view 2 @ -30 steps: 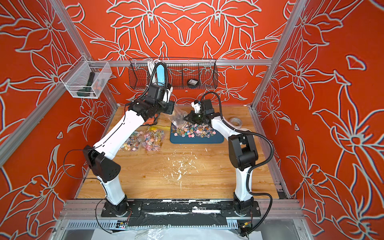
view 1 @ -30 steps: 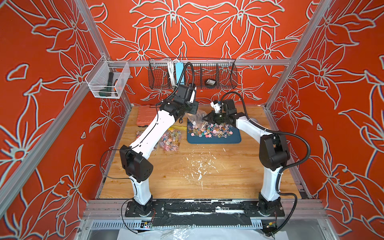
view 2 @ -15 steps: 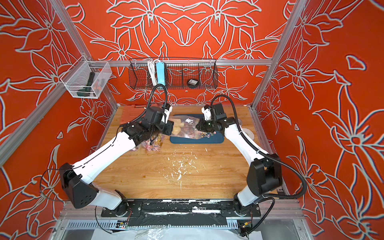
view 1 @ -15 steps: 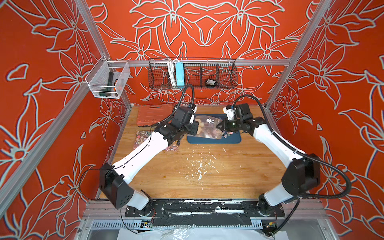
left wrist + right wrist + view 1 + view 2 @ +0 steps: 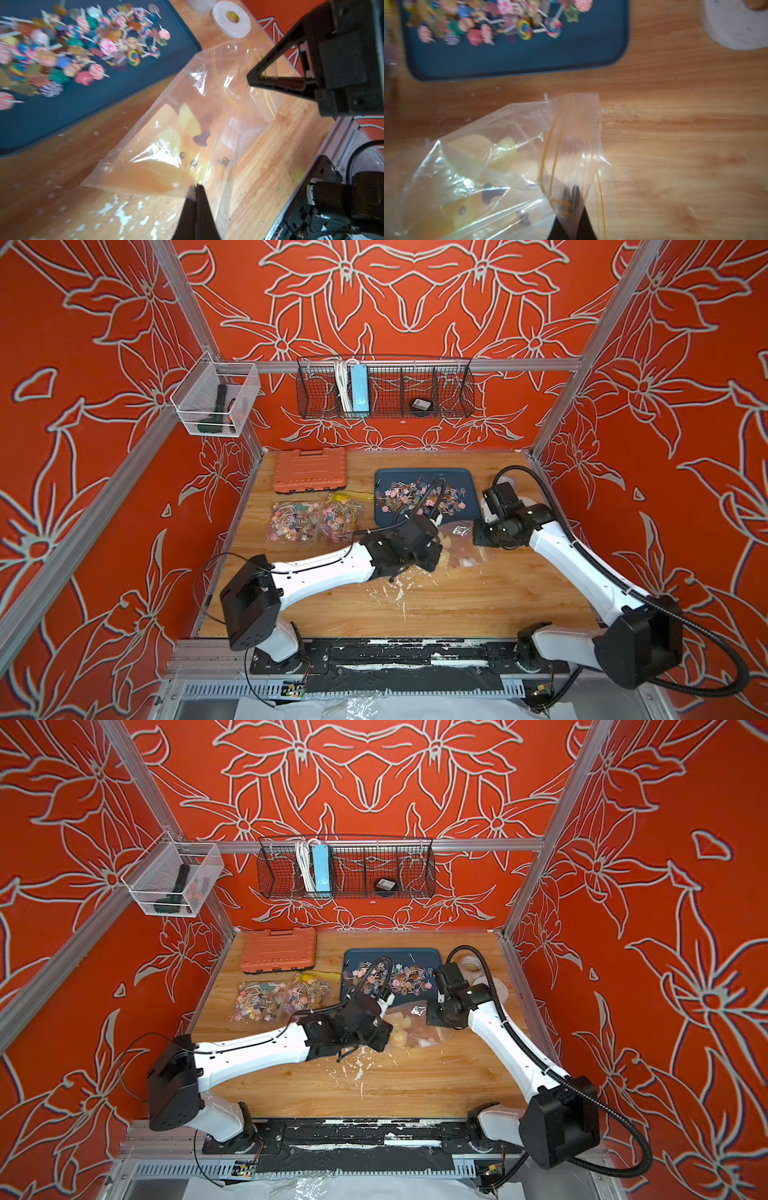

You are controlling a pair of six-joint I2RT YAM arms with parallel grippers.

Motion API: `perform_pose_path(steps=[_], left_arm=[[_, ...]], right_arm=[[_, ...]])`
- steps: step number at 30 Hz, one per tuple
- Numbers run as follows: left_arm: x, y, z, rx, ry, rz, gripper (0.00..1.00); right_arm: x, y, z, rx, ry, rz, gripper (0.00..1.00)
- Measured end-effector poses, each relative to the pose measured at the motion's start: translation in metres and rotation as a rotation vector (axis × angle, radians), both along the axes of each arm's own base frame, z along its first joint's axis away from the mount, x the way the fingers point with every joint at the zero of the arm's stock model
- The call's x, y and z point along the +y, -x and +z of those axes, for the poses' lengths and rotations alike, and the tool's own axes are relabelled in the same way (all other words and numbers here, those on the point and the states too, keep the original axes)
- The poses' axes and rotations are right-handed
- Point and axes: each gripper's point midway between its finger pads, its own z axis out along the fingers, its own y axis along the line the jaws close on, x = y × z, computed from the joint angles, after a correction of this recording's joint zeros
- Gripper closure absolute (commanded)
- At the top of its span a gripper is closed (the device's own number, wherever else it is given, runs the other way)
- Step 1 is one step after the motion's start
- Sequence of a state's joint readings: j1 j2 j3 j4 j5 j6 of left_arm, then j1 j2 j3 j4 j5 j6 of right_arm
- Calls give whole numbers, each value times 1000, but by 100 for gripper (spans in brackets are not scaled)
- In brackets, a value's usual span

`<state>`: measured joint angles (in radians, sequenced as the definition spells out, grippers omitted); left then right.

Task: Pour candies out of the ziploc bag
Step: Place the ziploc bag at the center of the board.

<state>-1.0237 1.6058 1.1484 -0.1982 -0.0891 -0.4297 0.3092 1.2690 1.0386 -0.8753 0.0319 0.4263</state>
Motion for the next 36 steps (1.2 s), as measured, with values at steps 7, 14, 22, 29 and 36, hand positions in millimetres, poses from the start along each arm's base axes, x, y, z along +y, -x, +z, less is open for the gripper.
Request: perform_pose_path(steps=[7, 14, 22, 29, 36], left_arm=[[-75, 15, -38, 36, 14, -59, 100], [-117, 9, -55, 41, 38, -80, 100], [-150, -3, -66, 20, 58, -110, 100], [-158, -5, -76, 20, 34, -131, 54], [-149, -5, -84, 20, -22, -125, 28]], right_arm=[[-66, 13, -18, 55, 194, -168, 100], [-108, 19, -27, 41, 315, -308, 100], [-147, 26, -39, 23, 351, -482, 100], [-157, 21, -48, 11, 340, -532, 81], [-158, 18, -53, 14, 331, -541, 26]])
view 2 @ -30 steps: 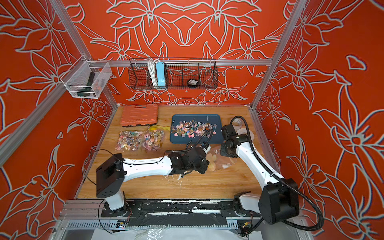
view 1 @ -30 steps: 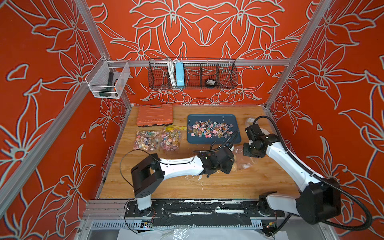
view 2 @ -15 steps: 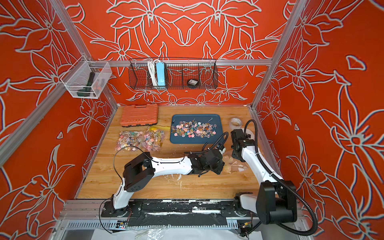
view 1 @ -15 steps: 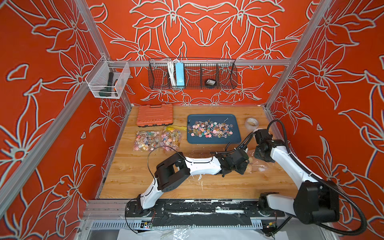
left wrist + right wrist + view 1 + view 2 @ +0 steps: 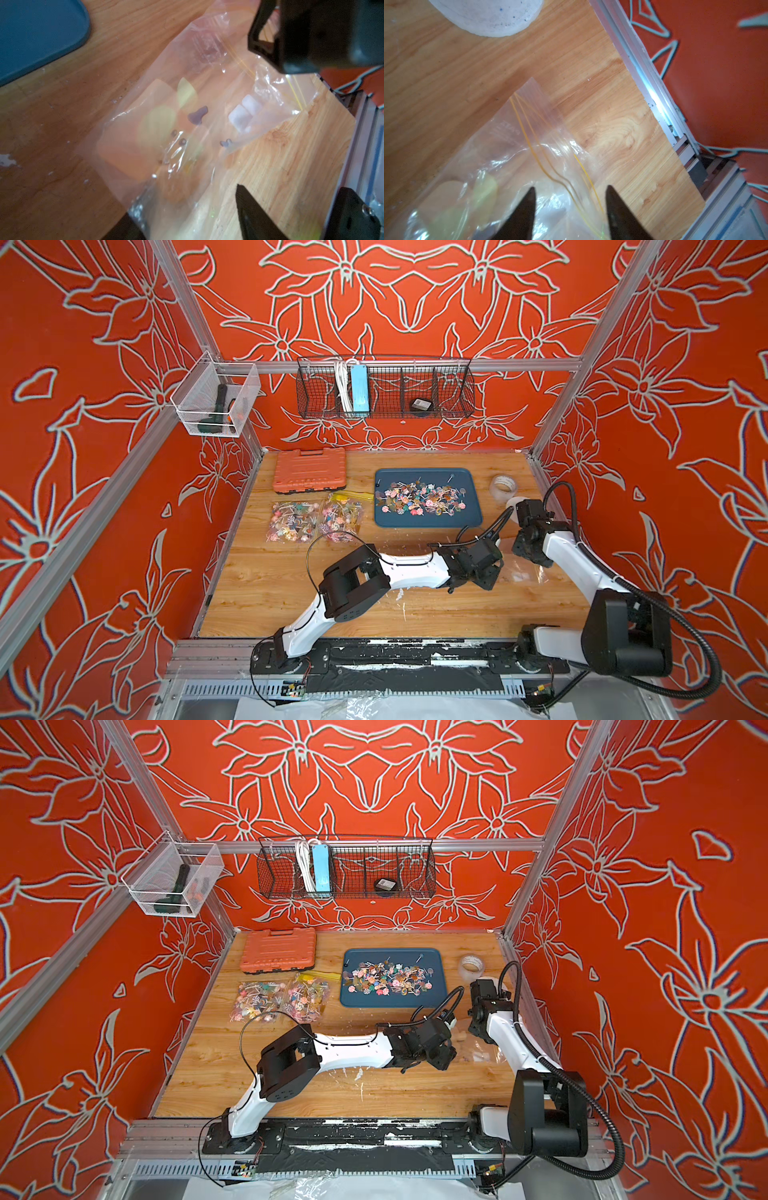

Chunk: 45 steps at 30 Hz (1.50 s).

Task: Pour candies out of the ziploc bag
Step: Place the ziploc bag at the center of the board.

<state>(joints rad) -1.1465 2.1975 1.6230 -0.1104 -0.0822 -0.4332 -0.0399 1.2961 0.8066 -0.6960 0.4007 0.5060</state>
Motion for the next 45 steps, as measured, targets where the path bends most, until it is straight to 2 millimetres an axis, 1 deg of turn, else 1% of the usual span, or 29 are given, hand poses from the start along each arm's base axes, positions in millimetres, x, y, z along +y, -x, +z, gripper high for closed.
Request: perform_pose_path(steps=[1, 2, 4, 5, 8, 11, 13, 15, 18, 20, 21, 23, 24, 26, 27, 28, 29, 31, 32, 34, 37, 40, 43, 45], left_arm=[[1, 0, -1, -1, -8, 1, 20], [2, 0, -2, 1, -13, 4, 15], [5, 0, -4, -1, -27, 2, 5], [5, 1, -4, 1, -31, 2, 2], [8, 1, -3, -1, -45, -2, 2], [13, 2, 6, -3, -51, 0, 2], [16, 2, 21, -17, -43, 8, 2], [21, 1, 42, -37, -27, 20, 2], [34, -3, 84, -78, 14, 46, 2], [46, -6, 112, -100, 46, 66, 5], [55, -10, 129, -112, 65, 83, 7], [78, -22, 154, -128, 95, 130, 21], [92, -30, 164, -134, 105, 159, 26], [128, -48, 178, -130, 123, 244, 27], [148, -57, 181, -124, 128, 293, 26], [172, -67, 181, -114, 128, 351, 25], [192, -73, 179, -104, 128, 399, 21], [241, -83, 165, -67, 121, 515, 15], [260, -84, 156, -48, 118, 559, 13], [302, -79, 130, 8, 109, 656, 9], [344, -68, 96, 87, 109, 757, 11], [370, -63, 68, 158, 115, 837, 13], [381, -61, 45, 218, 133, 892, 10], [384, -58, 30, 252, 149, 920, 8]], right_arm=[[0, 0, 1, -4, 0, -1, 21], [0, 0, 2, -6, 1, 0, 14], [-1, 0, 6, -21, 3, -3, 9], [0, 0, 8, -30, 2, -4, 1], [0, -1, 20, -65, 3, -6, 1], [-1, -5, 38, -114, 5, -4, 1], [0, -9, 54, -151, 3, 1, 1], [2, -14, 72, -192, -6, 14, 2], [12, -22, 101, -271, -48, 63, 7], [22, -29, 120, -319, -93, 116, 9], [30, -32, 129, -342, -125, 152, 10], [48, -40, 146, -374, -181, 228, 13], [61, -44, 154, -386, -214, 280, 14], [93, -53, 165, -390, -272, 397, 14], [114, -57, 169, -382, -302, 470, 14], [135, -60, 171, -368, -330, 541, 14], [156, -62, 171, -350, -357, 609, 15], [199, -61, 166, -304, -421, 740, 17], [218, -60, 163, -277, -450, 798, 18], [257, -54, 154, -217, -511, 917, 19], [307, -47, 148, -149, -593, 1068, 24], [349, -42, 144, -113, -680, 1186, 27], [379, -33, 134, -70, -762, 1259, 36], [393, -31, 127, -40, -790, 1289, 38]])
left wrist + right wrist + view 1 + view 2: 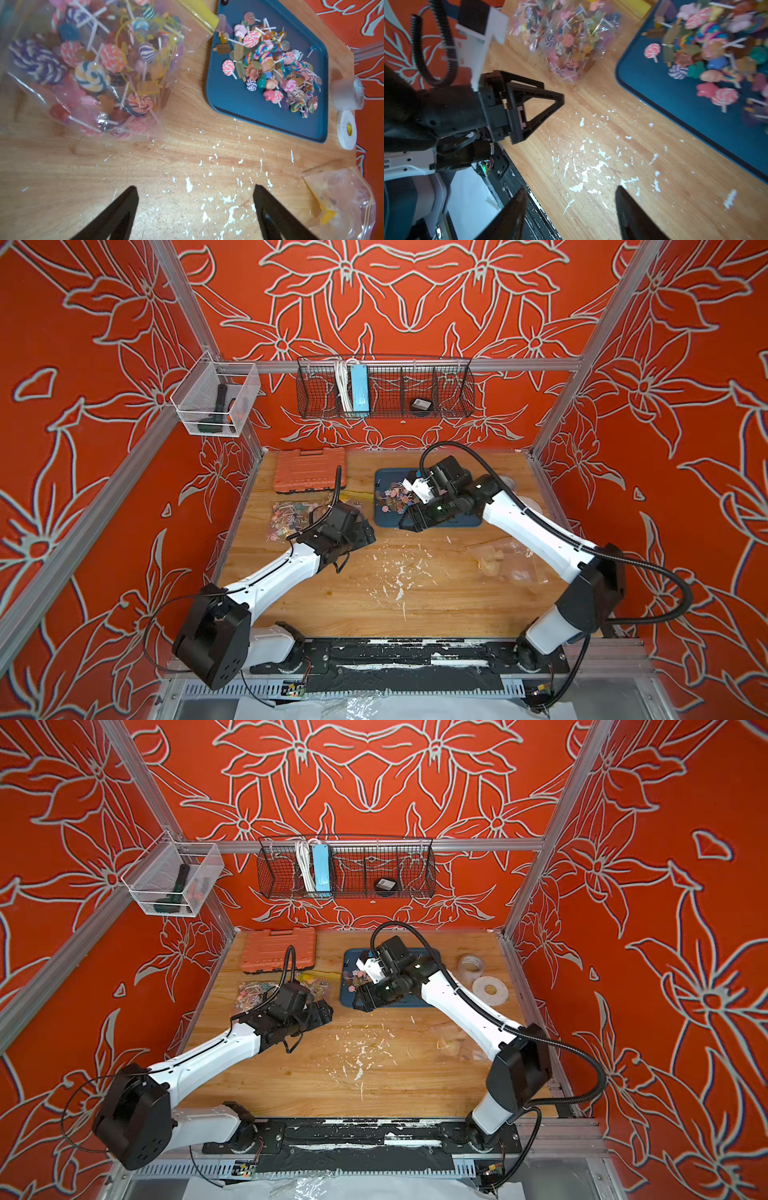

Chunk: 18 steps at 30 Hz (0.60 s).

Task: Pour candies out of the ziploc bag
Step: Place the ziploc bag at the center of the board, then move the ziploc bag to the center of the board.

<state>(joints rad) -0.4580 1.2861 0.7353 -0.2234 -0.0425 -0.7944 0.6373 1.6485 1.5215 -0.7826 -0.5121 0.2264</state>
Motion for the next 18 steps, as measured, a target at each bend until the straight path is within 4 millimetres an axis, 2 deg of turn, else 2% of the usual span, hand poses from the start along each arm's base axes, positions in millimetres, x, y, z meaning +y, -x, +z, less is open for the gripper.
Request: perform_pose_path(steps=[3, 6, 13, 18], left_arm=[[9, 5, -19, 32, 25, 59, 8], [21, 2, -30, 44, 45, 131, 8], [38, -14, -35, 23, 96, 260, 10], [46, -25, -53, 46, 109, 323, 18]], right_arm=[[16, 3, -15, 31, 0, 48, 42], [24, 6, -28, 55, 8, 70, 42], [27, 12, -39, 71, 8, 87, 46], [27, 12, -40, 69, 5, 88, 52]])
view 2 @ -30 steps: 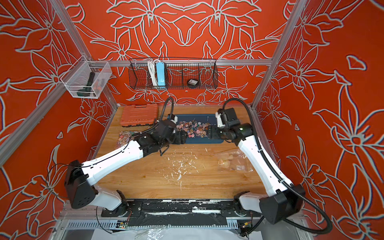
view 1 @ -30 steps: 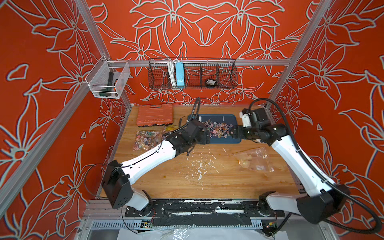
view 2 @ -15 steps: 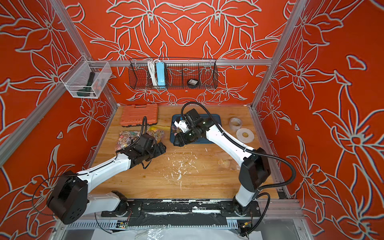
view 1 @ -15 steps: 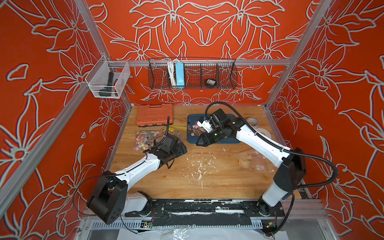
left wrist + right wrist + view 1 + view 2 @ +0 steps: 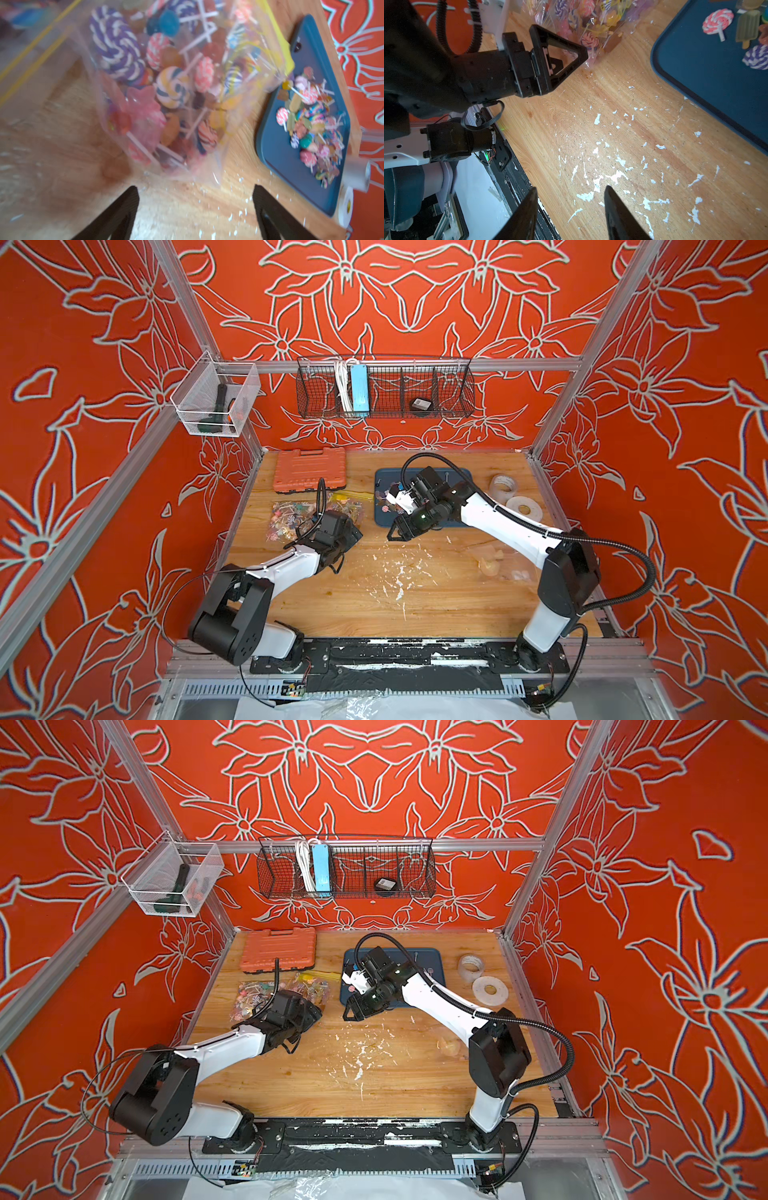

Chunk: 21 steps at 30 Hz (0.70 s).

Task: Pour candies out of the ziploc bag
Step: Move the ziploc bag to the center of the board.

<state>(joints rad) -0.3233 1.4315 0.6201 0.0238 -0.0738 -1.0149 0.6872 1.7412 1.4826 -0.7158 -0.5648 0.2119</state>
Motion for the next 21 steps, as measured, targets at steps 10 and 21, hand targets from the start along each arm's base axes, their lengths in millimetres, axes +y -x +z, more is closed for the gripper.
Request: perform_pose_path(steps=[10, 21], left_arm=[[3, -14, -9, -10, 5, 47, 30], [2, -28, -15, -17, -17, 49, 77]], right_arm=[[-2, 2, -8, 8, 11, 3, 64], [-3, 3, -9, 9, 15, 6, 69]])
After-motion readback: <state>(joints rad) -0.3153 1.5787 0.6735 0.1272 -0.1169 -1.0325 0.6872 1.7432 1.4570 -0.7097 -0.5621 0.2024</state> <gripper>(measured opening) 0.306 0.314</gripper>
